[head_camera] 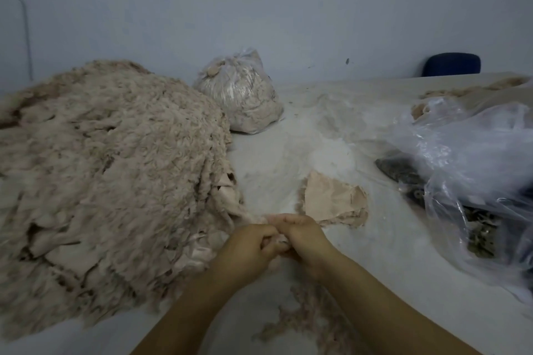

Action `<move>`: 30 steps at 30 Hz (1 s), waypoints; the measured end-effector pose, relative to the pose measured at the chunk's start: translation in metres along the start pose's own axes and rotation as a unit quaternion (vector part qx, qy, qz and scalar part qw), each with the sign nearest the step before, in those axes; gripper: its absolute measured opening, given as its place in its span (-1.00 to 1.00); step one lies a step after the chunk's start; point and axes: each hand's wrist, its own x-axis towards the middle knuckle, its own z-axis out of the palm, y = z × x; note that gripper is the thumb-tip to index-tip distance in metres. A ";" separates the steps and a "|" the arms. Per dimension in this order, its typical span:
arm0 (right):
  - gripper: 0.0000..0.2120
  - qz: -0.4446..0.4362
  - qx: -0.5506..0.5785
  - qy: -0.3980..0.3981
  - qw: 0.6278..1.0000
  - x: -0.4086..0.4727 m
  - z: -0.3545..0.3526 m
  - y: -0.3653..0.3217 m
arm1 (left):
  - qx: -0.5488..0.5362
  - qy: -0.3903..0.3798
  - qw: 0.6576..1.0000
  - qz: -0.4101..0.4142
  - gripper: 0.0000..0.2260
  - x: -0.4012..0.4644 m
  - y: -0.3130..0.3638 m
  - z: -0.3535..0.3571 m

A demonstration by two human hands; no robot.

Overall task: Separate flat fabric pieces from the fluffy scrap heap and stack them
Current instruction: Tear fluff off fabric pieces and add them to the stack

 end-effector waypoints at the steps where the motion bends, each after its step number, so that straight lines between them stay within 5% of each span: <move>1: -0.83 -0.020 -0.019 0.024 0.999 0.001 0.000 0.001 | -0.057 -0.009 0.998 -0.031 -0.75 -0.004 -0.003 -0.002; 4: -0.83 -0.111 -0.074 0.084 0.987 0.000 -0.005 0.009 | -0.144 0.043 0.981 -0.123 -0.72 -0.006 -0.012 -0.009; 7: -0.83 -0.149 -0.076 0.055 0.984 -0.009 -0.003 0.018 | -0.233 0.037 0.948 -0.213 -0.54 -0.006 -0.010 -0.005; 11: -0.83 -0.142 -0.053 0.059 0.987 -0.019 -0.003 0.031 | -0.414 0.076 0.887 -0.189 -0.68 -0.004 0.000 0.014; 16: -0.76 -0.177 -0.092 0.117 0.973 -0.027 -0.009 0.033 | -0.374 0.180 0.891 -0.186 -0.74 0.000 0.003 0.019; 20: -0.74 -0.193 -0.128 0.114 0.966 -0.034 -0.013 0.035 | -0.435 0.210 0.850 -0.212 -0.67 0.002 -0.001 0.015; 24: -0.77 -0.189 -0.138 0.099 0.967 -0.036 -0.017 0.036 | -0.481 0.213 0.818 -0.232 -0.61 0.006 0.000 0.016; 30: -0.76 -0.127 -0.093 0.015 0.987 -0.035 -0.015 0.034 | -0.487 0.137 0.839 -0.200 -0.67 0.000 0.007 0.020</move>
